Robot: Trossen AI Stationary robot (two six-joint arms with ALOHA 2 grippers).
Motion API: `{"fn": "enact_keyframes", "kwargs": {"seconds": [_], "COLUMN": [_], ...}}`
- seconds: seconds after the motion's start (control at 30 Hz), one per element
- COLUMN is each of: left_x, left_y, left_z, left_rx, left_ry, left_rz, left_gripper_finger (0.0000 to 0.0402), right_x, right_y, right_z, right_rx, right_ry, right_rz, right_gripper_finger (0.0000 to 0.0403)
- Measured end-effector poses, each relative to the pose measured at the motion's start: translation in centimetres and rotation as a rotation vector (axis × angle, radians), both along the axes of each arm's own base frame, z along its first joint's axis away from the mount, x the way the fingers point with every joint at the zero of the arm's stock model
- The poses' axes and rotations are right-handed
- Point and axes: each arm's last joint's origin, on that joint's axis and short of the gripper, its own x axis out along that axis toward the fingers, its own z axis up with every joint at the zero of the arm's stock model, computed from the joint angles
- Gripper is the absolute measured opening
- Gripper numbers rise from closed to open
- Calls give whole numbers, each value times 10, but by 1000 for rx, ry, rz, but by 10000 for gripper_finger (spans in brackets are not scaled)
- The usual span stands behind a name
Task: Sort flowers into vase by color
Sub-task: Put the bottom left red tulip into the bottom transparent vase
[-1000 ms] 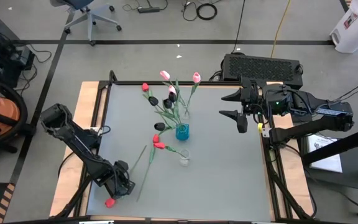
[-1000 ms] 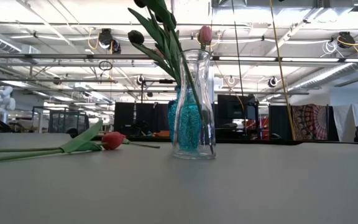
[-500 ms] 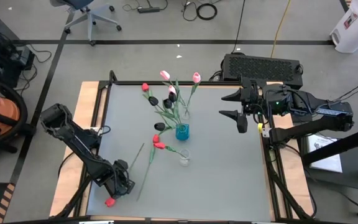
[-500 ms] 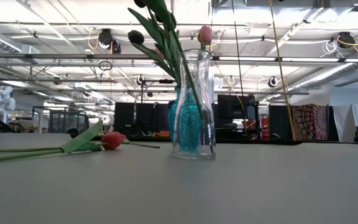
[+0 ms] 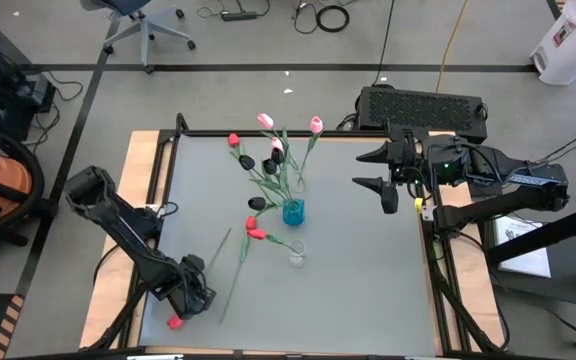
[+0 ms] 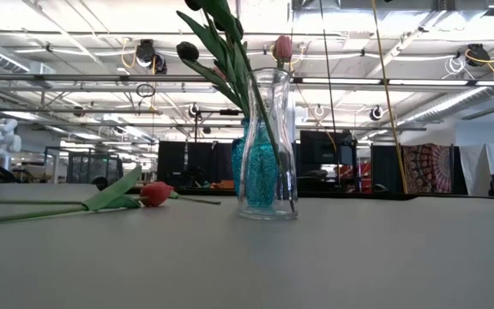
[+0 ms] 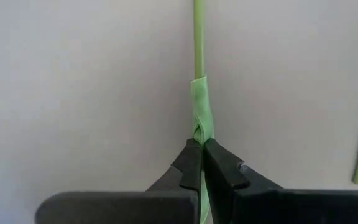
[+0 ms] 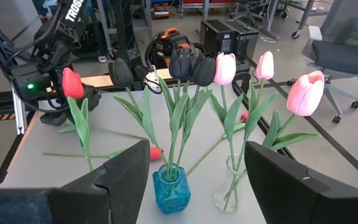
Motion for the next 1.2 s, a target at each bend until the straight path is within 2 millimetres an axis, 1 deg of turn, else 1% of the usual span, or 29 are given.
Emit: {"fn": "enact_keyframes", "kwargs": {"seconds": [0.17,0.27,0.5,0.87,1.03,1.2], "left_x": [0,0,-5,-17,-20,-24], "left_y": [0,2,10,25,31,35], "left_z": [20,34,69,123,143,159], "left_rx": [32,45,70,104,111,136], "left_ry": [20,-5,-52,-53,-95,-94], "left_rz": [0,3,34,38,44,44], "left_gripper_finger": [11,11,11,11,11,11], "right_x": [0,0,0,0,0,0], "right_y": [0,0,0,0,0,0], "right_z": [0,0,0,0,0,0], "right_rx": [0,0,0,0,0,0], "right_ry": [0,0,0,0,0,0], "right_rz": [0,0,0,0,0,0], "right_gripper_finger": [254,254,254,254,254,254]}}
